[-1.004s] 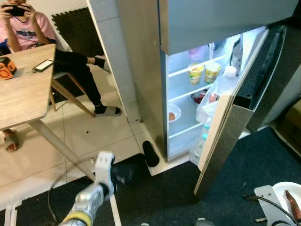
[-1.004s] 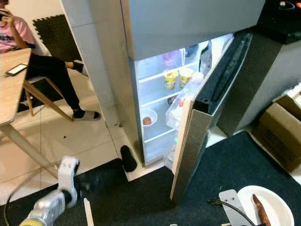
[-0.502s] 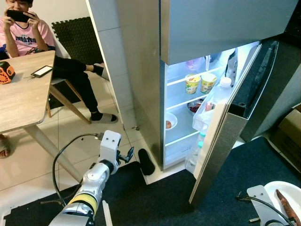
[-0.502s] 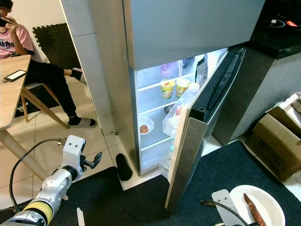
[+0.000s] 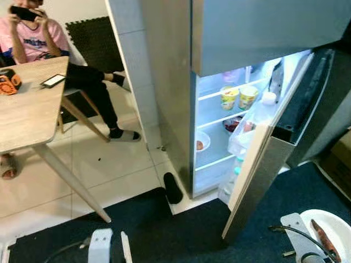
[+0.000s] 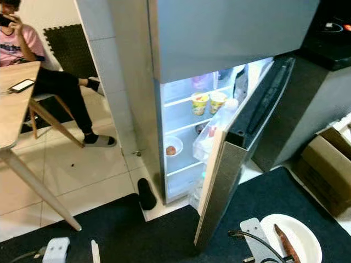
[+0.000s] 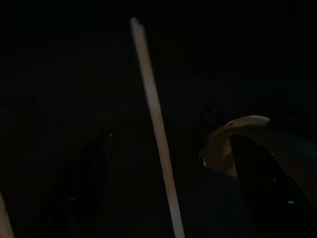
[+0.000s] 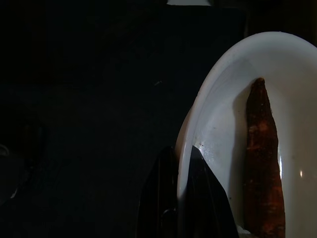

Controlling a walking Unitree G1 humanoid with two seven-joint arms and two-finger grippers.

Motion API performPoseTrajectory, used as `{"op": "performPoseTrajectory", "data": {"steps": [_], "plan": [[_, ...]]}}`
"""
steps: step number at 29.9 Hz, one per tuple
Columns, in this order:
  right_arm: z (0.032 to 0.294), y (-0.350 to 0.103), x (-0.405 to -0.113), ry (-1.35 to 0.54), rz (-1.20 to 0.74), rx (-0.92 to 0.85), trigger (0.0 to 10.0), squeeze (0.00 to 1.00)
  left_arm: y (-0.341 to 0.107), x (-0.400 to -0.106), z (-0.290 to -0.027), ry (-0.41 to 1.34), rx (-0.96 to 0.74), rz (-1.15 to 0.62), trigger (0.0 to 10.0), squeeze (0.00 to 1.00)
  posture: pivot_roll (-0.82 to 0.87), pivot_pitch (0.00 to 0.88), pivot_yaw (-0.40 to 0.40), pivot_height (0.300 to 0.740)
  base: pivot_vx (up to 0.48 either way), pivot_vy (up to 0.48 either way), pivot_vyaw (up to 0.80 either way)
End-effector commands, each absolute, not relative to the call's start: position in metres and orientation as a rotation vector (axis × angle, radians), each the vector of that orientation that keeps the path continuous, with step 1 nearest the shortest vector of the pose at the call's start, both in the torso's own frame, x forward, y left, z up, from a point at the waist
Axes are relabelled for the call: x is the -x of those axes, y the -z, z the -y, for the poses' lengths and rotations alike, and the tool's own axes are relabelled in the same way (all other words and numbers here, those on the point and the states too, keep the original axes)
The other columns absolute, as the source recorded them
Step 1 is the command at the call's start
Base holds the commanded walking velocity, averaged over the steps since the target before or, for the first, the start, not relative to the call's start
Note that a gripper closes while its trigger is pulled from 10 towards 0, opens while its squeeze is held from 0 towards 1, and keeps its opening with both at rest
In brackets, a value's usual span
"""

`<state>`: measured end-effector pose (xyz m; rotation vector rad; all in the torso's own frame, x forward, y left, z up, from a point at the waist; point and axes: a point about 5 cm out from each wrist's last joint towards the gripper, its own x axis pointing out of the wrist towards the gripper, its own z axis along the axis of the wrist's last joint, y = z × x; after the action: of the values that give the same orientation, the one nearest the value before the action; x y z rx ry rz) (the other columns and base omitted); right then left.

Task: Restocking fridge

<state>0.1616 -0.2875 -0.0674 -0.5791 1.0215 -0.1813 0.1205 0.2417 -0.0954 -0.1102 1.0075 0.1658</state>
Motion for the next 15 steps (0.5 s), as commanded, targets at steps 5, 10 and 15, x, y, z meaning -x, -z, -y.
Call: {"op": "performPoseTrajectory", "data": {"steps": [5, 10, 15], "plan": [[0.288, 0.069, -0.158, 0.192, -1.051, 0.557, 10.0, 0.0, 0.093, -0.119, -0.254, -0.26, 0.144, -0.998, 10.0, 0.0, -0.02, 0.011, 0.004, 0.74, 0.0, 0.0, 0.0], [0.284, 0.071, -0.16, 0.167, -1.063, 0.554, 10.0, 0.0, 0.086, -0.145, -0.248, -0.275, 0.192, -0.924, 10.0, 0.0, -0.03, 0.011, -0.001, 0.74, 0.0, 0.0, -0.8], [0.283, 0.07, -0.161, 0.164, -1.057, 0.532, 10.0, 0.0, 0.084, -0.152, -0.245, -0.261, 0.184, -0.915, 10.0, 0.0, -0.05, 0.0, 0.019, 0.74, 0.0, 0.0, -0.8]]}}
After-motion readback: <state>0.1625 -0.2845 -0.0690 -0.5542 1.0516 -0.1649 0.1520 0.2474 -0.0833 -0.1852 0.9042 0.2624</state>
